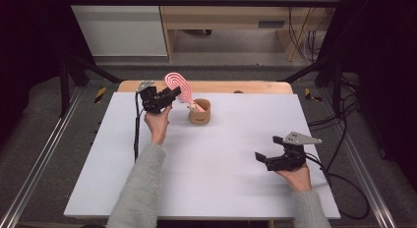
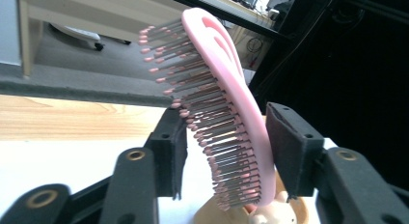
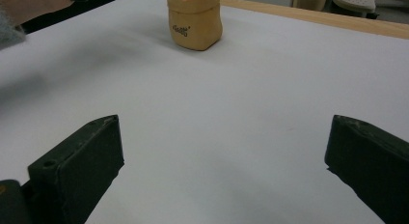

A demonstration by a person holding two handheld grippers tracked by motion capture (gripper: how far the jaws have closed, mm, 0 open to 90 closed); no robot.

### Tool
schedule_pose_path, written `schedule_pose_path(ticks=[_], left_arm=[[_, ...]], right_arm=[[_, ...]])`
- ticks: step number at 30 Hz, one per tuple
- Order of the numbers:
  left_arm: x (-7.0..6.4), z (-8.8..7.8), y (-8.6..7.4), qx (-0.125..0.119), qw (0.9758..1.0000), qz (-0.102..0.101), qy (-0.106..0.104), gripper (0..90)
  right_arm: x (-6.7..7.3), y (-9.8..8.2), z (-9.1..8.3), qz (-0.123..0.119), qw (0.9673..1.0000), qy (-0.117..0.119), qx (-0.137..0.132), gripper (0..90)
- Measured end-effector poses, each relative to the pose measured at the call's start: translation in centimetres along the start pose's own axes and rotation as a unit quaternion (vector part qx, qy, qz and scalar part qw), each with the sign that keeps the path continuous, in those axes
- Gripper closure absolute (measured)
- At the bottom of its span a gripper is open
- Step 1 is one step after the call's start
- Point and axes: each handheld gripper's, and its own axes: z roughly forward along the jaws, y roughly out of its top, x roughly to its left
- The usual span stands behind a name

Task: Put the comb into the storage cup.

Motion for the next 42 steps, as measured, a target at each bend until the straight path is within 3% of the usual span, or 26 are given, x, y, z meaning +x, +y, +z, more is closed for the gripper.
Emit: schedule_pose_path(ticks=[7,13,25,42], left_arm=[[0.4,-1.5,0.6,0.005,0.9999,0.015,0.001,37.8],[0.2,-2.7,0.9,0.013,0.9988,0.047,0.006,27.6],[-0.7,-4.5,1.2,0.037,0.9953,0.088,-0.017,4.6],[-1.7,-7.9,0.9,0.072,0.9884,0.125,-0.049,0.0]], right_arm=[[0.0,0.0,0.0,0.000,1.0000,0.000,-0.002,0.4],[0.1,0.1,-0.1,0.000,1.0000,0.001,-0.005,0.4],[0.1,0.1,-0.1,-0.001,1.0000,-0.001,-0.006,0.4],[0.1,0.1,-0.1,-0.001,1.0000,-0.002,-0.005,0.2]])
